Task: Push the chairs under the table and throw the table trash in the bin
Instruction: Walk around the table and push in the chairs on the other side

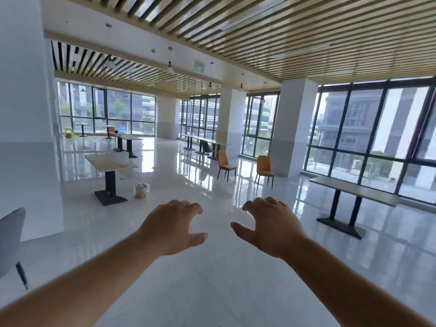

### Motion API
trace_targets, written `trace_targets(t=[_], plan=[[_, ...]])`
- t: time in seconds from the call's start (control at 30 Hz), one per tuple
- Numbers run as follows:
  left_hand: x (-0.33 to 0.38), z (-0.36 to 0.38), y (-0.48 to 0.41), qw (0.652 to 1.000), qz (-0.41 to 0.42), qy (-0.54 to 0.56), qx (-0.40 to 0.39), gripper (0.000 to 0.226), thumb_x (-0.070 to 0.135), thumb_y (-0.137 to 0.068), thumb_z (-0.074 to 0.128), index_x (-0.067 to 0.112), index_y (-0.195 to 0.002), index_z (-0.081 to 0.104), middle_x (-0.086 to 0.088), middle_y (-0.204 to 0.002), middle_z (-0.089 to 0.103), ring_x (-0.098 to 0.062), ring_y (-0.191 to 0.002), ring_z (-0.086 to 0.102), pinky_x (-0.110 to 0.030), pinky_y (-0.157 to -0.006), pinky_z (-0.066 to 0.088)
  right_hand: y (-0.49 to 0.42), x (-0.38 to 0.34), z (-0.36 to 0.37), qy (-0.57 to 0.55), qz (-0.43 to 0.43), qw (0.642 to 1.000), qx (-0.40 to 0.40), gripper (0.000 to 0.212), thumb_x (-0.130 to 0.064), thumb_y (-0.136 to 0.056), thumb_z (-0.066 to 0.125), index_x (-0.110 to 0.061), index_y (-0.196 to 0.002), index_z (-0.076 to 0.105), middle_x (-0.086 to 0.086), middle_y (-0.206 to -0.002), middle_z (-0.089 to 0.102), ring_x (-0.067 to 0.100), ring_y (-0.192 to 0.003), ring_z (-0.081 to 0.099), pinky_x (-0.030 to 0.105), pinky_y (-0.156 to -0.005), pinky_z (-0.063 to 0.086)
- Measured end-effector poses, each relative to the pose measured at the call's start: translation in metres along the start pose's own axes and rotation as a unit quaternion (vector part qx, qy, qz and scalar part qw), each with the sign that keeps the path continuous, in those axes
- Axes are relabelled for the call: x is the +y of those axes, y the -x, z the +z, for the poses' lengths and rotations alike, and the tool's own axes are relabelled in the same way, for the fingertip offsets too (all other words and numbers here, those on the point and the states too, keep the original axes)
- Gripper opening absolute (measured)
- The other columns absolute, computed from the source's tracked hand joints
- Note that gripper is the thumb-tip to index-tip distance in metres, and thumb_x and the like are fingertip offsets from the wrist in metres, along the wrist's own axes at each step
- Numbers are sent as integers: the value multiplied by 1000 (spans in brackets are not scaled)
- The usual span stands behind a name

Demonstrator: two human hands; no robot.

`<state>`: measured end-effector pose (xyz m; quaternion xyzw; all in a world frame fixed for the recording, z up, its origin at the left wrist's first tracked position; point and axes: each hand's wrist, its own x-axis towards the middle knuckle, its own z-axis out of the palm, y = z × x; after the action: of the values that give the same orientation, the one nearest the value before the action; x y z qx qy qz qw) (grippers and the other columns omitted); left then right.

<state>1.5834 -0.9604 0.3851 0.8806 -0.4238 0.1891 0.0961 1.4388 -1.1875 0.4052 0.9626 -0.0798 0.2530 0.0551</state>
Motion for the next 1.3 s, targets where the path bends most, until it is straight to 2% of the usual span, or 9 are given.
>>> trace_targets(t=[0.1, 0.23, 0.4, 0.53, 0.67, 0.93, 1.1, 1.2, 1.3], plan=[[-21, 25, -61, 1000, 3, 4, -4, 72, 82, -81, 50, 39, -138, 47, 11, -135, 61, -14, -120, 55, -33, -86, 45, -49, 29, 32, -14, 14, 1000, 12, 76, -87, -86, 32, -30, -126, 63, -8, -111, 69, 17, -106, 60, 37, -86, 46], [-55, 73, -127, 1000, 14, -12, -15, 70, 82, -81, 48, 40, -137, 47, 11, -131, 63, -14, -117, 56, -32, -77, 42, -118, 58, 94, -12, -3, 1000, -1, 71, -83, -87, 34, -30, -122, 66, -7, -115, 67, 17, -112, 56, 39, -95, 47], [-131, 130, -199, 998, -35, -30, -35, 69, 83, -80, 47, 42, -136, 47, 12, -131, 61, -13, -119, 54, -35, -87, 48, -232, 74, 196, -46, -51, 998, -4, 52, -64, -91, 51, -30, -129, 62, -5, -123, 65, 19, -120, 52, 38, -100, 45], [-212, 156, -248, 990, -125, -38, -62, 74, 82, -78, 52, 45, -142, 41, 14, -146, 50, -11, -128, 48, -34, -95, 45, -339, 62, 273, -112, -103, 988, -24, 62, -70, -89, 49, -33, -139, 54, -7, -132, 61, 19, -126, 49, 37, -99, 43], [-294, 159, -279, 975, -209, -60, -50, 85, 85, -74, 46, 43, -148, 35, 13, -154, 44, -14, -135, 44, -37, -102, 45, -447, 19, 326, -158, -183, 970, -34, 77, -80, -85, 43, -34, -148, 44, -6, -141, 56, 20, -129, 49, 39, -103, 44], [-462, 184, -291, 947, -307, -97, -15, 84, 85, -77, 44, 40, -147, 36, 11, -151, 49, -15, -133, 47, -39, -104, 47, -605, -127, 424, -209, -314, 926, -31, 73, -77, -88, 45, -33, -146, 46, -5, -144, 57, 20, -132, 50, 41, -108, 44], [-587, 211, -301, 931, -356, -77, 13, 82, 84, -76, 48, 41, -146, 37, 12, -149, 51, -14, -131, 49, -38, -101, 49, -701, -215, 482, -202, -348, 915, -31, 68, -76, -89, 46, -33, -141, 53, -8, -140, 58, 17, -130, 50, 38, -108, 44], [-662, 218, -318, 927, -368, -71, -11, 83, 82, -75, 45, 40, -146, 37, 10, -149, 49, -16, -131, 47, -40, -102, 48, -770, -253, 505, -192, -361, 911, -46, 67, -75, -91, 46, -33, -142, 53, -8, -141, 58, 17, -131, 49, 38, -109, 42], [-736, 220, -343, 923, -373, -88, -19, 80, 79, -78, 48, 39, -146, 36, 8, -152, 47, -19, -134, 46, -44, -104, 46, -846, -278, 518, -206, -342, 917, -13, 65, -73, -91, 45, -32, -139, 56, -6, -134, 63, 17, -124, 54, 38, -102, 46]])
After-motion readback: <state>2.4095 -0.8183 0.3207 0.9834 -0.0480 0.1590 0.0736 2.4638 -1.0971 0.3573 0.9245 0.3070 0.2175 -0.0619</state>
